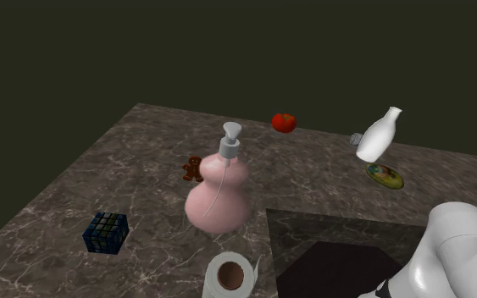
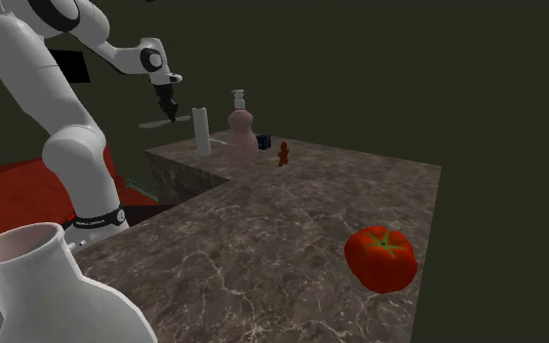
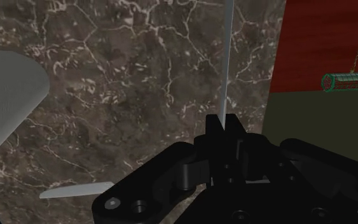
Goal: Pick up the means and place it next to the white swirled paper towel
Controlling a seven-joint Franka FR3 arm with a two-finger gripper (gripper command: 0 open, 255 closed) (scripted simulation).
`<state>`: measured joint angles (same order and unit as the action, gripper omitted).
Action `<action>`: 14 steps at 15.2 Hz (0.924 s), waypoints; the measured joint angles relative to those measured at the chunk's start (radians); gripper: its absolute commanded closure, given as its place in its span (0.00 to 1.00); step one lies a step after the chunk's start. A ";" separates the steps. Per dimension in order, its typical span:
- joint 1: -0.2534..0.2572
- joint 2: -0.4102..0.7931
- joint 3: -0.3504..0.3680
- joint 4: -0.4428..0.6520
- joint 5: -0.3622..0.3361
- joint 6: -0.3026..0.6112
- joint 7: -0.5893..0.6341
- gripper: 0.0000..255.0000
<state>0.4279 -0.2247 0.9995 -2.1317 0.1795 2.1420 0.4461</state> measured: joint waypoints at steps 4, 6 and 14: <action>-0.010 0.027 0.020 -0.039 -0.020 0.058 0.014 1.00; -0.013 0.039 0.031 -0.059 -0.030 0.086 0.024 1.00; -0.044 0.128 0.085 -0.116 -0.122 0.197 0.094 1.00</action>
<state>0.3837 -0.0963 1.0845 -2.2480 0.0573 2.3389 0.5400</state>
